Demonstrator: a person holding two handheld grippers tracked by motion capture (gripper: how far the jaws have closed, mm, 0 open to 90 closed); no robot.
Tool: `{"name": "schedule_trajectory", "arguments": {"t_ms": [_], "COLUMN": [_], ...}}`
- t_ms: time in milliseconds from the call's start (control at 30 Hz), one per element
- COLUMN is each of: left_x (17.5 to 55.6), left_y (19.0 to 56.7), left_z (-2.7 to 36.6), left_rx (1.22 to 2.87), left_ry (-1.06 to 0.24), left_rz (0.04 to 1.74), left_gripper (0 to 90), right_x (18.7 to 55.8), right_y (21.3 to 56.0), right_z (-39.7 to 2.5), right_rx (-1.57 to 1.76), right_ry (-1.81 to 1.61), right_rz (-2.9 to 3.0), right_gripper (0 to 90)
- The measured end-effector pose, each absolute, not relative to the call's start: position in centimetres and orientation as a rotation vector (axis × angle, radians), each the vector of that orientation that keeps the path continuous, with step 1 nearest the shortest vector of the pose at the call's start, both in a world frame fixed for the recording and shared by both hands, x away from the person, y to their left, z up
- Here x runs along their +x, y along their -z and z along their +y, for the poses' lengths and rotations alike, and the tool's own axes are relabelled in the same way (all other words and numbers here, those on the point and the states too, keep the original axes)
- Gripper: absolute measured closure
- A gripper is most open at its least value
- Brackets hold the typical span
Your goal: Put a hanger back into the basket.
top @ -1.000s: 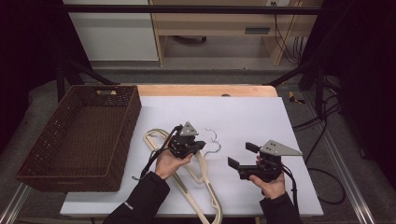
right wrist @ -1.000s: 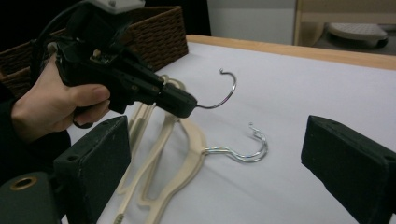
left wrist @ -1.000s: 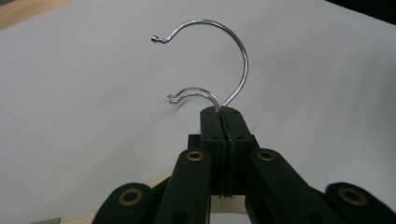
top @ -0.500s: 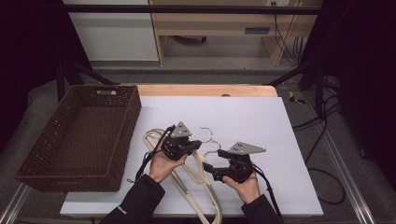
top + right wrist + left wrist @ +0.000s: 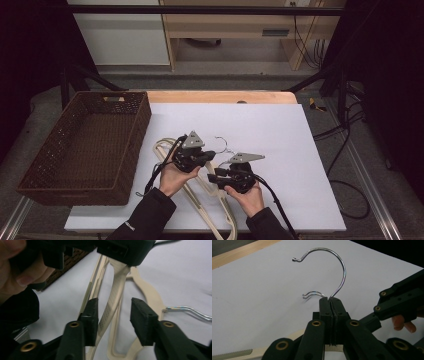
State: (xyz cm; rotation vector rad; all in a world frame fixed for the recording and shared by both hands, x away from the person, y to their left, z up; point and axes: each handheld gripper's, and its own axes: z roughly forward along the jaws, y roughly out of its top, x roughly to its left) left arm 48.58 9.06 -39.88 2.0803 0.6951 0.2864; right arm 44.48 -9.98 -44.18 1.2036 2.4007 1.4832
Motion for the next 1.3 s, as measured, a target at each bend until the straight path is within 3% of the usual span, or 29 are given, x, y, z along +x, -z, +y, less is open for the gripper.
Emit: {"name": "schedule_trajectory", "arguments": {"t_ms": [133,167,500,733,800,833,867,933,1067,1100,1167,1300], "left_x": [48.5,48.5,48.0,47.6,47.4,47.2,47.0,46.6,45.8,45.6,45.1,44.2], "left_y": [39.9,39.9,39.3,38.3,37.8,37.4,37.1,36.4,35.3,35.2,34.9,34.6], "left_z": [9.1,9.1,9.7,11.4,11.9,12.3,12.7,13.7,15.5,16.0,17.0,18.8], "left_rx": [2.077,2.075,2.062,2.028,2.019,2.014,2.006,1.995,1.968,1.964,1.949,1.937], "left_ry": [-0.287,-0.283,-0.297,-0.294,-0.306,-0.319,-0.337,-0.355,-0.392,-0.393,-0.399,-0.405], "left_rz": [0.695,0.699,0.696,0.693,0.694,0.691,0.691,0.69,0.686,0.683,0.677,0.677], "left_gripper": [88.6,88.6,87.9,75.4,66.5,66.5,57.5,54.2,37.6,29.5,26.7,11.5], "right_x": [44.6,44.8,45.0,44.9,44.9,44.9,44.8,44.8,44.4,44.3,44.2,43.9], "right_y": [44.3,44.3,44.2,44.0,44.0,44.0,43.9,43.8,43.6,43.3,43.0,41.7], "right_z": [-9.9,-9.8,-9.9,-9.9,-9.9,-9.9,-9.9,-9.8,-9.8,-9.9,-9.9,-10.3], "right_rx": [1.232,1.236,1.348,1.399,1.443,1.443,1.466,1.463,1.436,1.423,1.407,1.305], "right_ry": [-1.518,-1.544,-1.623,-1.699,-1.729,-1.729,-1.747,-1.76,-1.783,-1.797,-1.81,-1.805], "right_rz": [2.416,2.425,2.425,2.411,2.411,2.411,2.414,2.419,2.405,2.413,2.412,2.416], "right_gripper": [69.0,74.1,80.3,83.9,85.4,85.4,86.5,86.6,86.8,86.9,86.9,86.9]}}
